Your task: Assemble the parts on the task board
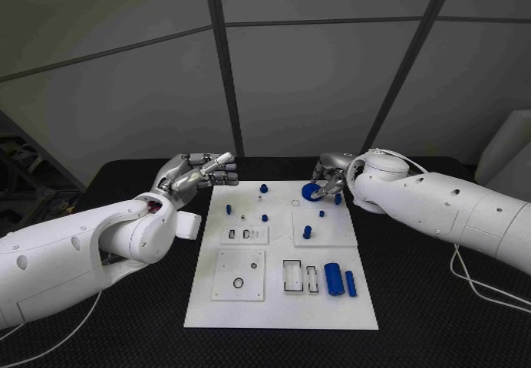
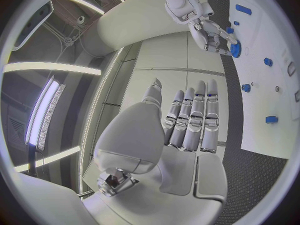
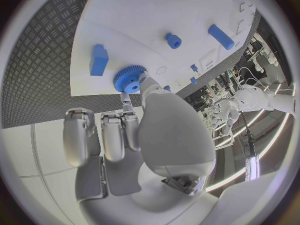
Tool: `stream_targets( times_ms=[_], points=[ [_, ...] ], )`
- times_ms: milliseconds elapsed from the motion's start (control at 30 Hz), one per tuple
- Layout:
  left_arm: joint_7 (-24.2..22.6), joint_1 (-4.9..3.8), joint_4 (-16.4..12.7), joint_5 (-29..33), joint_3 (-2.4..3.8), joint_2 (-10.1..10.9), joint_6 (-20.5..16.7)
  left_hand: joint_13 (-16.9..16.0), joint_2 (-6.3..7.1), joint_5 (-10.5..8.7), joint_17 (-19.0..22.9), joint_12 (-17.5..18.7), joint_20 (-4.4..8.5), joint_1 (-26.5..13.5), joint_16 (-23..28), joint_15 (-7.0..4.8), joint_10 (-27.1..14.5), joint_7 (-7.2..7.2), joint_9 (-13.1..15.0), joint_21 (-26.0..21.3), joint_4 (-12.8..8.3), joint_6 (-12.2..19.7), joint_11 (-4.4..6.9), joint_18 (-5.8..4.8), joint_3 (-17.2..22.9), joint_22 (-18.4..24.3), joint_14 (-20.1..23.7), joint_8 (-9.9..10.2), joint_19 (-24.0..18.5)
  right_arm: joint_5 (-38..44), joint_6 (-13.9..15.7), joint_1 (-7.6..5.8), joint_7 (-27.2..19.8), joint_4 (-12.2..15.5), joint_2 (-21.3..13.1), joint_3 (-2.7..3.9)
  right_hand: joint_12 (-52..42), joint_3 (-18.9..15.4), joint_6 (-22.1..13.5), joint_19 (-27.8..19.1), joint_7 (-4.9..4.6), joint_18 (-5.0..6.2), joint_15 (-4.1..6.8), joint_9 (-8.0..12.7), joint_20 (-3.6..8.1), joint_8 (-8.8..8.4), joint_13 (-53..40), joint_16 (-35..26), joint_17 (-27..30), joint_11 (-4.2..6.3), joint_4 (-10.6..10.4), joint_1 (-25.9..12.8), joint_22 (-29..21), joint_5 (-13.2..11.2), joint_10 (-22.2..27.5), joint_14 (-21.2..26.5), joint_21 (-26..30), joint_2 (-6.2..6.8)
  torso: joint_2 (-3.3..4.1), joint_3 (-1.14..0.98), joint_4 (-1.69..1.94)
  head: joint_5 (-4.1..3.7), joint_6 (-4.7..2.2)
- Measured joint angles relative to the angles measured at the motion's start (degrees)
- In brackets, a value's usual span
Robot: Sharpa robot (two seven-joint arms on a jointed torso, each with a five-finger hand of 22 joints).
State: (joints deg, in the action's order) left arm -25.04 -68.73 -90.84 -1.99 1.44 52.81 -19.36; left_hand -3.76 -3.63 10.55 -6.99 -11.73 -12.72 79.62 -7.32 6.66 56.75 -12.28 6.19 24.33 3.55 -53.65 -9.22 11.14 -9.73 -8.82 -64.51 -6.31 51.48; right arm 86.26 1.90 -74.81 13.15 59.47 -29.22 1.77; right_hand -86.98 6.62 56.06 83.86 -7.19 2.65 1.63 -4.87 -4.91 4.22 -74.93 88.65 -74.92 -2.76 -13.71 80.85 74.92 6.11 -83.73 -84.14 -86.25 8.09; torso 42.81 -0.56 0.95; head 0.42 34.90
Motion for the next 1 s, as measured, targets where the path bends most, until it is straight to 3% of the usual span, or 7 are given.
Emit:
stream_targets(
  times_ms=[133,300,333,533,733,1000],
  points=[
    [0.04,0.00,0.04,0.00,0.00,0.00,0.00,0.00,0.00,0.00,-0.06,0.00,0.00,0.00,0.00,0.00,0.00,0.00,0.00,0.00,0.00,0.00,0.00,0.00,0.00,0.00,0.00,0.00,0.00,0.30,0.02,0.00,0.00,-0.05,0.04,0.03,0.00,0.47,0.84,0.00,0.07,0.00,0.00,-0.41,0.00,0.23,0.00,0.00,0.00,0.00,1.29,0.81,0.00,0.85,0.00,0.00,-0.26,-0.84,0.00,0.01,0.00,-0.04,0.07],
    [0.07,0.00,0.08,0.00,0.00,0.01,0.00,0.00,0.00,0.00,-0.05,0.00,0.00,0.00,0.00,0.00,0.00,0.00,-0.02,0.00,0.00,0.00,0.00,0.01,0.00,0.00,0.00,0.00,0.00,0.60,0.47,0.05,-0.14,0.12,0.01,0.04,-0.39,1.24,2.54,0.00,0.31,-0.06,0.00,-0.48,0.00,0.24,0.00,0.00,0.00,0.21,2.51,0.64,-0.01,4.19,-0.21,0.00,-0.48,-1.75,0.00,0.00,0.00,-0.08,0.08],
    [0.08,0.00,0.09,0.00,0.00,0.01,0.00,0.00,0.00,0.00,-0.05,0.00,0.00,0.00,0.00,0.00,0.00,0.00,-0.05,0.00,0.00,0.00,0.00,0.00,0.00,0.00,0.00,0.00,0.00,0.67,0.67,0.06,-0.19,0.22,-0.02,0.04,-0.50,1.63,3.31,0.10,0.58,-0.91,0.04,-1.06,0.10,0.77,0.00,0.00,0.00,0.23,2.90,0.94,-0.01,4.96,-0.23,0.03,-0.48,-2.34,0.00,0.01,0.00,-0.08,0.10],
    [0.11,0.00,0.10,0.00,0.00,0.00,0.00,0.00,0.00,0.00,-0.05,0.00,0.00,0.00,0.21,0.00,0.00,0.00,-0.04,0.00,0.00,0.00,0.00,0.00,0.00,0.02,0.00,0.00,0.00,1.11,2.77,0.45,-0.80,1.17,-0.42,-0.10,-1.13,2.45,4.32,0.20,0.22,-0.92,0.84,-1.10,0.65,0.93,0.00,0.21,0.00,0.83,4.20,0.74,-0.01,7.66,-0.40,0.21,-0.72,-3.19,-0.01,0.00,0.00,-0.21,0.09],
    [0.14,0.00,0.10,0.00,0.00,0.01,0.00,0.00,0.00,0.00,-0.05,0.00,0.00,0.00,0.22,0.00,0.00,0.00,-0.04,0.00,0.00,0.00,0.00,0.00,0.00,0.04,0.00,0.00,0.00,1.45,5.22,0.57,-1.42,2.90,-1.10,-0.16,-1.13,2.46,4.46,-0.01,0.09,-0.91,0.84,-1.08,0.85,0.94,0.00,0.21,0.01,1.04,4.22,0.73,-0.01,7.76,-0.19,0.21,-0.95,-3.77,-0.01,0.01,0.01,-0.22,0.04],
    [0.18,0.00,-0.01,0.00,0.00,0.16,0.01,0.00,0.00,0.00,-0.04,0.00,0.00,0.00,0.21,0.00,0.00,0.00,-0.04,0.00,0.00,0.00,0.00,0.00,0.00,0.04,0.00,0.00,0.00,1.97,7.91,0.57,-1.55,7.77,-2.50,-0.13,-1.12,2.39,4.48,0.20,0.06,-0.91,0.96,-0.94,1.06,0.94,0.00,0.21,0.01,1.03,4.30,0.64,-0.01,7.98,-0.19,0.09,-0.95,-3.99,-0.05,0.03,0.01,0.04,-0.08]
  ],
)
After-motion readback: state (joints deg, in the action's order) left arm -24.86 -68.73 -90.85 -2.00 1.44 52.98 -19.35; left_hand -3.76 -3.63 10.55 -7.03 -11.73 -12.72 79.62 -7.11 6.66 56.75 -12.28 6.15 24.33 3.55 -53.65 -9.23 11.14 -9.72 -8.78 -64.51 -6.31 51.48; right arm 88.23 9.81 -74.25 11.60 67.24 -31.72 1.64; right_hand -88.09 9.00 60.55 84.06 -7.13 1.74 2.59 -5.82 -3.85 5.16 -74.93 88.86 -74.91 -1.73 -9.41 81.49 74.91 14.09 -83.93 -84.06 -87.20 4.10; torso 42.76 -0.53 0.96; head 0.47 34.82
